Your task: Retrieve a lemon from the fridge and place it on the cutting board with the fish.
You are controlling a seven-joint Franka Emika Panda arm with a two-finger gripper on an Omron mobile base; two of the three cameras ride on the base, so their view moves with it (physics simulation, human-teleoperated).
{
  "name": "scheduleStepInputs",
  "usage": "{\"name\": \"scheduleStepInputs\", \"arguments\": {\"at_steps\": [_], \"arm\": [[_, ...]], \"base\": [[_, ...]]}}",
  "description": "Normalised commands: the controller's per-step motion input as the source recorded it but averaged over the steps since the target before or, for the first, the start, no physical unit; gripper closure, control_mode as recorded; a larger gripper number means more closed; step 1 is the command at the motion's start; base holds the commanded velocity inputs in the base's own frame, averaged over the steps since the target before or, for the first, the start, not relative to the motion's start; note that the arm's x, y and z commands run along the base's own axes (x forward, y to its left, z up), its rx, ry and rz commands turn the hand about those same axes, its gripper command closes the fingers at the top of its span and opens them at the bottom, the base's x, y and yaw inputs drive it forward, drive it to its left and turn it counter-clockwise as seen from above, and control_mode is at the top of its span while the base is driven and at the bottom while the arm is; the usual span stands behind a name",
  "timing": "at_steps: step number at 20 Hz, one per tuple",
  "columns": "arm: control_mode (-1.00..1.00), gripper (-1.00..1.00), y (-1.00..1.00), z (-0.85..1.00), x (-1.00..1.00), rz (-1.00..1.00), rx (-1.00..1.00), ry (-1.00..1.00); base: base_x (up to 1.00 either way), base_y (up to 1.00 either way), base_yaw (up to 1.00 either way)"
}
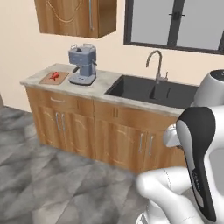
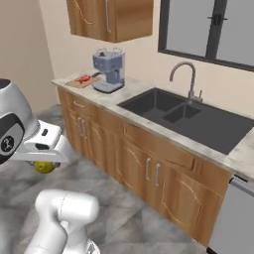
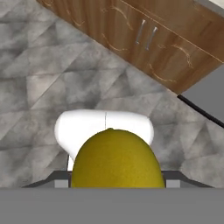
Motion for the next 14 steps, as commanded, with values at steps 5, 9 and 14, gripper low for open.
{"name": "scheduleStepInputs", "arguments": {"at_steps": [5,9,14], "arm": [[1.0,1.0,0.0,0.0,0.0,0.0,0.0,0.0],[1.0,1.0,0.0,0.0,0.0,0.0,0.0,0.0],[1.0,1.0,0.0,0.0,0.0,0.0,0.0,0.0]], "base": [[0.57,0.91,-0.33],[0.55,0.91,-0.33],[0.52,0.92,-0.32]]}}
